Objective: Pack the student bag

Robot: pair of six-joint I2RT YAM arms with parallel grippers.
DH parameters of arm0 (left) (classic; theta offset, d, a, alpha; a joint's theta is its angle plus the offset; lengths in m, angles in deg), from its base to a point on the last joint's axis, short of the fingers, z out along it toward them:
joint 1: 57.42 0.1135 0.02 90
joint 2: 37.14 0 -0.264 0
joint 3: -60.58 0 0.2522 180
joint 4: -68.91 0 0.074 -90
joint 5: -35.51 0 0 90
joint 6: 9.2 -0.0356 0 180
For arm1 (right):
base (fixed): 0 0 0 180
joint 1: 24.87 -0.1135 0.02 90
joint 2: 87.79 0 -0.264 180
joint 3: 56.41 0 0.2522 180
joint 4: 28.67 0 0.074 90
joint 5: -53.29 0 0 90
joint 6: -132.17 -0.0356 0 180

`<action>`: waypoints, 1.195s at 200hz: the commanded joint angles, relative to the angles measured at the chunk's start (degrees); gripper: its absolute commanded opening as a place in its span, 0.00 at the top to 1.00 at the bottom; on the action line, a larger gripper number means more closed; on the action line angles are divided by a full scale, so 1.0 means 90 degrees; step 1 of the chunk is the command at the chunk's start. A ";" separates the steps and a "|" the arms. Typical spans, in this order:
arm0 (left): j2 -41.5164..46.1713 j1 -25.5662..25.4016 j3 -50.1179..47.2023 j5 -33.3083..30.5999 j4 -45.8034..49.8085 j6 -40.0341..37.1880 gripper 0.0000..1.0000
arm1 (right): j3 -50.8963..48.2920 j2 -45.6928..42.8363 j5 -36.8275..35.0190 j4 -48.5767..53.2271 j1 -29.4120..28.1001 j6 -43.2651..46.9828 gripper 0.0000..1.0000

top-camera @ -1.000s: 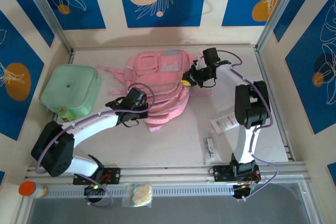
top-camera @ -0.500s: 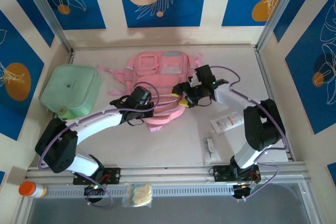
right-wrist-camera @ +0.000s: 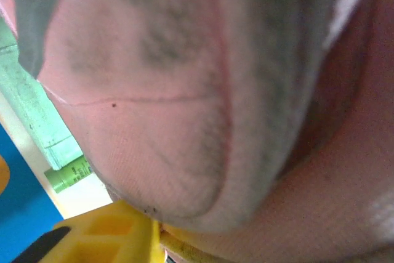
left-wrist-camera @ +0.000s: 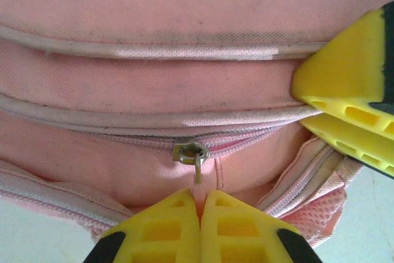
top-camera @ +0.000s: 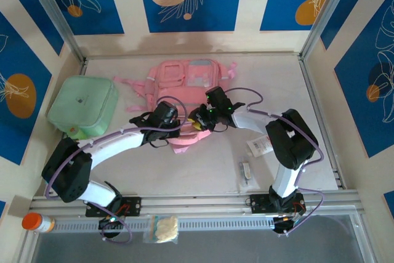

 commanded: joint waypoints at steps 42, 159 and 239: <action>0.0520 -0.0096 0.0050 -0.0358 0.0812 -0.0260 1.00 | 0.0422 -0.0222 0.0185 0.0794 0.0628 0.1755 1.00; 0.0086 0.1627 -0.0081 -0.0864 -0.0276 -0.1382 1.00 | 0.1714 0.0068 0.2757 0.2200 0.2535 0.3877 1.00; -0.0081 0.1745 -0.0166 -0.0007 -0.0993 -0.1748 1.00 | 0.1998 0.0011 0.2391 0.3106 0.2364 0.4502 0.83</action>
